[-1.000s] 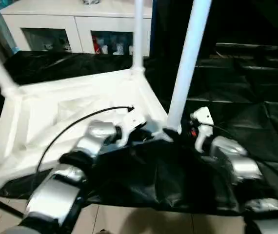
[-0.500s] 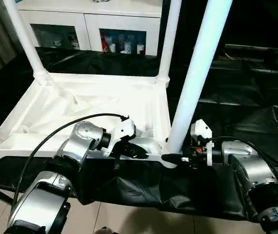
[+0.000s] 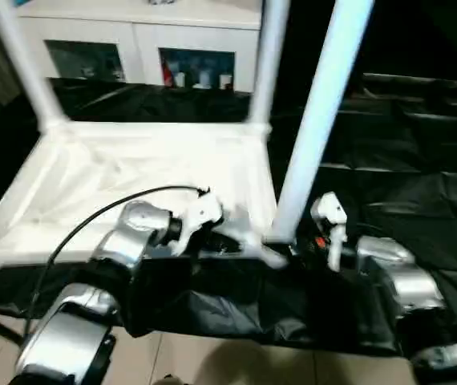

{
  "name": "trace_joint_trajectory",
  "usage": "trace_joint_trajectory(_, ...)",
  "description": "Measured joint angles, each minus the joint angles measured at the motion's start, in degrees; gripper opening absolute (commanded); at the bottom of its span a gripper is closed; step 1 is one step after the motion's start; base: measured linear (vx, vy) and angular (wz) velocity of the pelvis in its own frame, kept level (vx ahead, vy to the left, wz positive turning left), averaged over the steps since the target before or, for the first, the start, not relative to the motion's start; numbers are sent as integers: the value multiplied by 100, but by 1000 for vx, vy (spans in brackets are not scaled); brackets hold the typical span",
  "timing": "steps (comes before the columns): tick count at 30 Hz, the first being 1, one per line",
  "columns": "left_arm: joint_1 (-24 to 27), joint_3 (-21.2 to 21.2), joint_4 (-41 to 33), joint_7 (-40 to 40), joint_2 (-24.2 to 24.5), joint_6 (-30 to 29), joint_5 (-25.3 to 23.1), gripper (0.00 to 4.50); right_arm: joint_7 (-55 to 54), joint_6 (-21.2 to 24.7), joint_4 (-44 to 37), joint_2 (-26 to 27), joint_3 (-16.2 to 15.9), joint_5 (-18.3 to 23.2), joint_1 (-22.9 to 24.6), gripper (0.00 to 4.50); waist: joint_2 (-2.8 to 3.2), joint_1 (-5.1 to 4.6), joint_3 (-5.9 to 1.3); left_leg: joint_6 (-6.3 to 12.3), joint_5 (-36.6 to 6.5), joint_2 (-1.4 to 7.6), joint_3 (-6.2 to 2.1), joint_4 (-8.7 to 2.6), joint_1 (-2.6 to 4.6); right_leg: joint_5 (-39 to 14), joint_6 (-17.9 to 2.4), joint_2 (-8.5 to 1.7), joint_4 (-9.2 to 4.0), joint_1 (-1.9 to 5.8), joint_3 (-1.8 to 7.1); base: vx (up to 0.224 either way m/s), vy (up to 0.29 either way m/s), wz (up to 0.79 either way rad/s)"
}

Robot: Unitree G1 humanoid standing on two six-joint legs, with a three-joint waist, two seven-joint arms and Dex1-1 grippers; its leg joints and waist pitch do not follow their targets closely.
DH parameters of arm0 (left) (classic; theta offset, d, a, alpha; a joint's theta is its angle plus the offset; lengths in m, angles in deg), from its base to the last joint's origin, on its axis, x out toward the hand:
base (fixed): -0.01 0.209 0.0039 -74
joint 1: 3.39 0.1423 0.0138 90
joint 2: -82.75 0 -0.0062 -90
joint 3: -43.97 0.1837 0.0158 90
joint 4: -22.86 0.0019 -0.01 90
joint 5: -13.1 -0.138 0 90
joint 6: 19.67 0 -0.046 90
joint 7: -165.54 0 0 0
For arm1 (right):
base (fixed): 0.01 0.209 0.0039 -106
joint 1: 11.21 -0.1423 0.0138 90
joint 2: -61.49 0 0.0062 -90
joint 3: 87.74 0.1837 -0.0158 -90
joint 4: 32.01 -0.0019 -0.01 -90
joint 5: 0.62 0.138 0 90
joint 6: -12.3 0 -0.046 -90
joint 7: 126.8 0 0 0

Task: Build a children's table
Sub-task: Rotate leg to tighten

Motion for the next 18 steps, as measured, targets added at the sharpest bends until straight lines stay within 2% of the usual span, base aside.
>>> trace_joint_trajectory(5, -315, -60, 493, 1125, -414, -97, -172, 0, -1618, -116, 509, 522, 333, -151, -332, 261, 0, -43, -1, 0, 0, -2, 0, 0, 8, 0, 1, -1, -6, 7, 2, 0, 0, 0)
trace_joint_trajectory(9, -556, -75, 849, 2015, -806, -174, -294, 0, -2806, -214, 940, 866, 589, -260, -671, 261, 3, -41, -3, 0, 1, -7, 0, 1, 6, 0, 0, -4, -9, 11, 5, 0, 0, 0)
trace_joint_trajectory(12, -594, -77, 912, 2117, -875, -152, -309, 0, -2843, -447, 1082, 875, 620, -293, -702, 261, 19, -30, -11, 0, 0, -9, 0, 1, 3, 7, -7, -5, -7, 14, 7, 0, 0, 0)
trace_joint_trajectory(14, -594, -77, 921, 2116, -876, -110, -309, 0, -2818, -540, 1106, 875, 631, -286, -701, 317, 30, -26, -16, 0, 0, -9, 0, -2, 0, 24, -32, -5, -3, 11, 6, 0, 0, 0)
trace_joint_trajectory(18, -594, -122, 953, 1948, -831, -33, -301, 0, -2456, -592, 1106, 832, 647, -292, -689, 352, 53, -26, -25, 1, 1, -6, 0, -6, -5, 22, -28, -4, -2, 6, 4, 0, 0, 0)
